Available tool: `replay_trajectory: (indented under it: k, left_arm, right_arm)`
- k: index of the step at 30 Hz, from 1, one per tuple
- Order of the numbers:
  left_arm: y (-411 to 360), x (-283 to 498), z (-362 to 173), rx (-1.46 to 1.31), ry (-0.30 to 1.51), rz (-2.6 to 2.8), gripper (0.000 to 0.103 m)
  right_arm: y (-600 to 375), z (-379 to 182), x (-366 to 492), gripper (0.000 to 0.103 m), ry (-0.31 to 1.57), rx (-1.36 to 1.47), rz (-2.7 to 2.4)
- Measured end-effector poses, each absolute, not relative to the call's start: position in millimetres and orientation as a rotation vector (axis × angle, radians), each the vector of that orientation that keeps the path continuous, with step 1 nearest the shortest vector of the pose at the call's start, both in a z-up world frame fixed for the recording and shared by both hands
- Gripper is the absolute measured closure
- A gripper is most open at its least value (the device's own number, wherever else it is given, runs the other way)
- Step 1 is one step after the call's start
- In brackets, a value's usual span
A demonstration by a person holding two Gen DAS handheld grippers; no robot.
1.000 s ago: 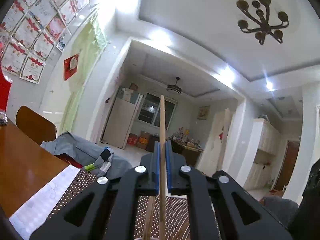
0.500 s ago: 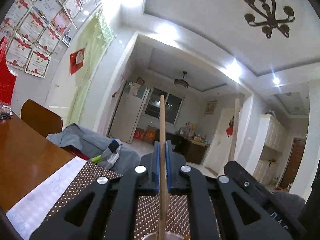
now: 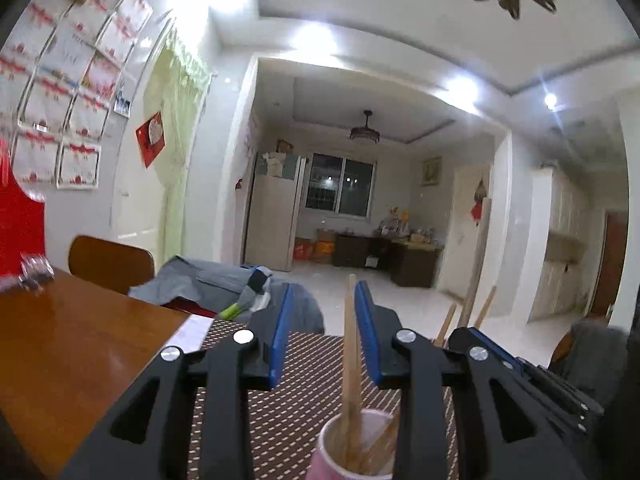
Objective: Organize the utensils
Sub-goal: 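Open the left gripper over the pink cup while the right gripper holds its stick above it, then open the right gripper to drop its stick into the pink cup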
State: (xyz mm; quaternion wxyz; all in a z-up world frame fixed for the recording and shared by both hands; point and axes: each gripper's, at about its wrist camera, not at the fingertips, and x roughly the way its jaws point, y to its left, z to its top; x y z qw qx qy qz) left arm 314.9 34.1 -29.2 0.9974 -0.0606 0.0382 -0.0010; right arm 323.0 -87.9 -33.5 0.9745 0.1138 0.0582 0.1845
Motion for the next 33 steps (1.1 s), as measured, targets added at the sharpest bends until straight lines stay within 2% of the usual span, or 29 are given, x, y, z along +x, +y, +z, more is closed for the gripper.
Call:
replay_trajectory:
  k: [5,9,15,33]
  left_arm:
    - [43,304,-23,-0.139,0.129,0.039,0.068]
    - [51,298,-24,-0.147,0.148,0.058,0.059]
    - [52,302,-27,-0.102,0.162,0.065,0.055]
    - [58,310,-28,-0.1,0.198,0.087,0.055]
  right_arm:
    - [-89,-40,320,0.096,0.154,0.241,0.364]
    - [-86,-42,316,0.096,0.174,0.228,0.372]
    - [-82,-44,315,0.096,0.188,0.213,0.374]
    - [-77,-44,315,0.095,0.213,0.185,0.366]
